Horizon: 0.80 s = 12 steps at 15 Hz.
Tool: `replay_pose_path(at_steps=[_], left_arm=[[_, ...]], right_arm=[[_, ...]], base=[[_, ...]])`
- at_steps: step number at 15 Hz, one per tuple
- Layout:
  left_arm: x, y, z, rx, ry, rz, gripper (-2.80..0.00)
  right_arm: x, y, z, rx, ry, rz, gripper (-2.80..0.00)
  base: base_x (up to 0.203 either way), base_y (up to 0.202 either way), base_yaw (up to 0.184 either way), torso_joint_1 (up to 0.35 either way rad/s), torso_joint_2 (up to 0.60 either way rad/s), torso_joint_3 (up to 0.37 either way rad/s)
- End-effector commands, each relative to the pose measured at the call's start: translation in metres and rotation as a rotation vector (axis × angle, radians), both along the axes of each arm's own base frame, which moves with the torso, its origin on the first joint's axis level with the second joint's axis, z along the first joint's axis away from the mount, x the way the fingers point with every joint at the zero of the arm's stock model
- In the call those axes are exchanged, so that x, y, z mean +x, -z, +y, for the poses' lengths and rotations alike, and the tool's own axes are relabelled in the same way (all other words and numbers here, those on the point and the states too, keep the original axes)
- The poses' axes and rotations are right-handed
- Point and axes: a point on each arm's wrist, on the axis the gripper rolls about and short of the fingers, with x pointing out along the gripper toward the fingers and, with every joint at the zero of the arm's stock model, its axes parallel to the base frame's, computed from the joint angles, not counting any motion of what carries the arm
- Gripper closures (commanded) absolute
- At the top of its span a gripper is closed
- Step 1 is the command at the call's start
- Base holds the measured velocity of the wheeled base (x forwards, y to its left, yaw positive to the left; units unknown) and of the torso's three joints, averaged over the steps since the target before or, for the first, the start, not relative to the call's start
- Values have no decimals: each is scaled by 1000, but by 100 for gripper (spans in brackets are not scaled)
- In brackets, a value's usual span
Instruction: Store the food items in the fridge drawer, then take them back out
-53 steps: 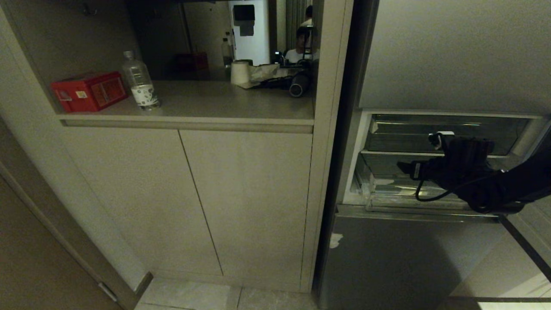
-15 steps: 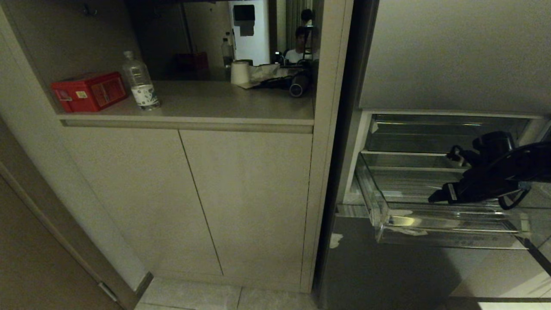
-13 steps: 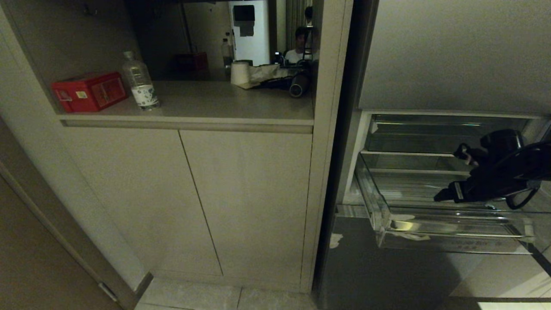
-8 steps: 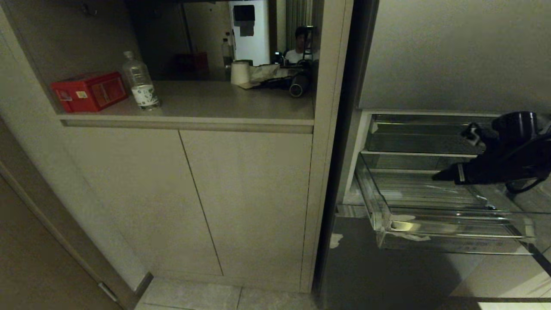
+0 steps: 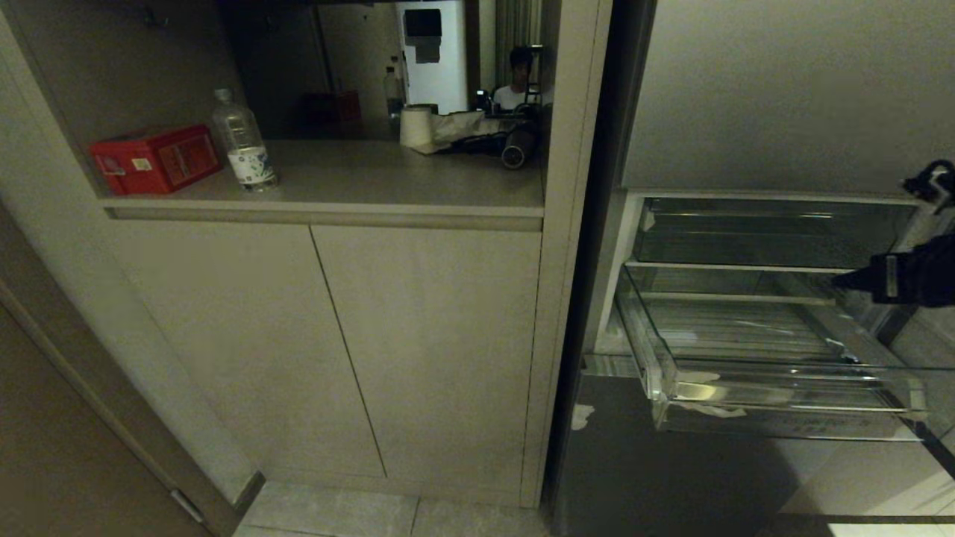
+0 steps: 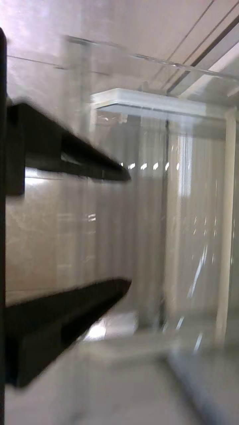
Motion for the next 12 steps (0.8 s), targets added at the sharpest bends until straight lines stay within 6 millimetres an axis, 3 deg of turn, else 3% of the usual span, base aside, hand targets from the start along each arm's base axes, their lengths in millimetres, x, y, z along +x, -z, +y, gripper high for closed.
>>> replay_pose_path(at_steps=[1, 4, 6, 8, 12], left_arm=[[0, 0, 0, 0, -1, 2, 0], [0, 0, 0, 0, -1, 1, 0], [0, 0, 0, 0, 0, 1, 0], [0, 0, 0, 0, -1, 2, 0], [0, 0, 0, 0, -1, 1, 0]], right_arm=[[-78, -26, 1, -28, 103, -119, 0], [-140, -14, -14, 18, 358, -158, 0], [-172, -8, -8, 48, 455, -209, 0], [-190, -12, 6, 56, 486, -286, 0], [-217, -46, 13, -30, 676, -462, 0]], base=[[0, 0, 0, 0, 0, 0], [0, 0, 0, 0, 0, 0], [0, 0, 0, 0, 0, 0], [0, 0, 0, 0, 0, 0], [0, 0, 0, 0, 0, 0]])
